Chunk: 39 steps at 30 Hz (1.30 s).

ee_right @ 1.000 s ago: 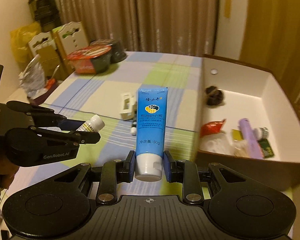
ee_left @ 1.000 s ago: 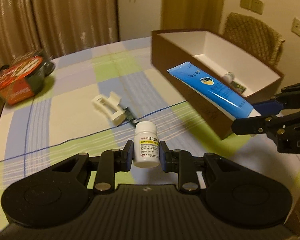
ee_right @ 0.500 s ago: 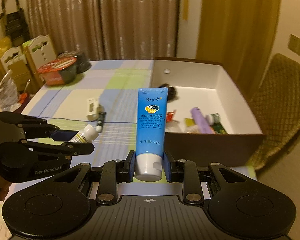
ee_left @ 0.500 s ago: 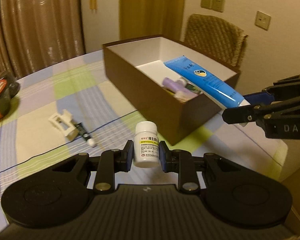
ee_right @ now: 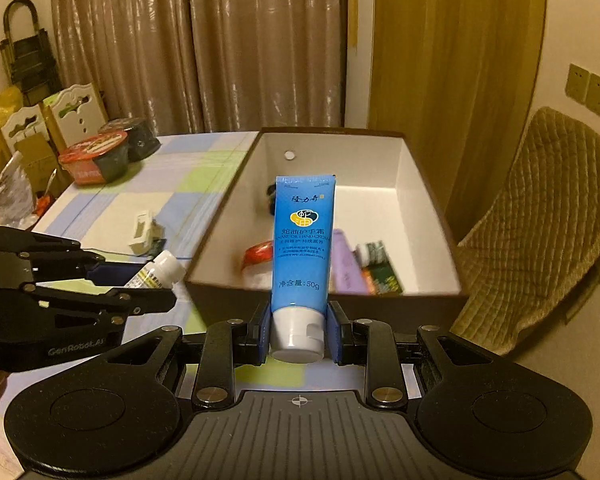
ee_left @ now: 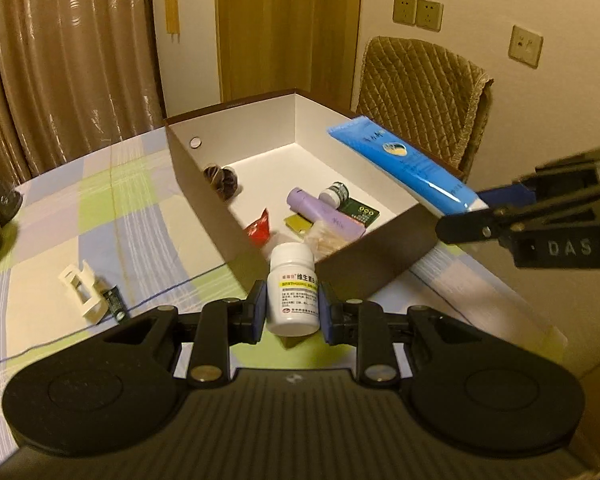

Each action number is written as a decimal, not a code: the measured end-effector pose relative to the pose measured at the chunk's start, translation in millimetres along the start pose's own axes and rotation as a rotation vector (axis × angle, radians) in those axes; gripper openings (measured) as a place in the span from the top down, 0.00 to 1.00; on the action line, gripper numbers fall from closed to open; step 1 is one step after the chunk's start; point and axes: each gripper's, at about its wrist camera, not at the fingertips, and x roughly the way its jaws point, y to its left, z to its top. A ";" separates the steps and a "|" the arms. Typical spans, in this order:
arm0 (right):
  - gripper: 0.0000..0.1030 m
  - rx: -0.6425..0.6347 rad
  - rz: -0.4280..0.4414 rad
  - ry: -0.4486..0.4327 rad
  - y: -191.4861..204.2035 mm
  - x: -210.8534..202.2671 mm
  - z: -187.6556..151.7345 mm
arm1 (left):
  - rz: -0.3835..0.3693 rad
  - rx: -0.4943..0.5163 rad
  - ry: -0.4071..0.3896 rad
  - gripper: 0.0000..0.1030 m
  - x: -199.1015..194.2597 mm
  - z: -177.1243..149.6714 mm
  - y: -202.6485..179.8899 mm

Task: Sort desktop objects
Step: 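Carry the white bottle and blue tube over the brown box with both tools, then open both tools to drop the bottle and blue tube into the box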

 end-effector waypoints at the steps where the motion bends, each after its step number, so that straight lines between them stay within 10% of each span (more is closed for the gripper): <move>1: 0.73 0.001 0.006 0.000 -9.4 3.1 3.4 | 0.007 -0.003 0.001 0.78 4.7 4.8 -3.5; 16: 0.73 -0.001 0.034 0.003 -85.6 53.2 53.5 | 0.066 0.027 -0.005 0.78 90.6 87.4 -24.8; 39: 0.73 -0.057 0.071 0.130 -92.9 123.8 58.1 | 0.094 0.033 0.047 0.74 147.9 100.5 -10.7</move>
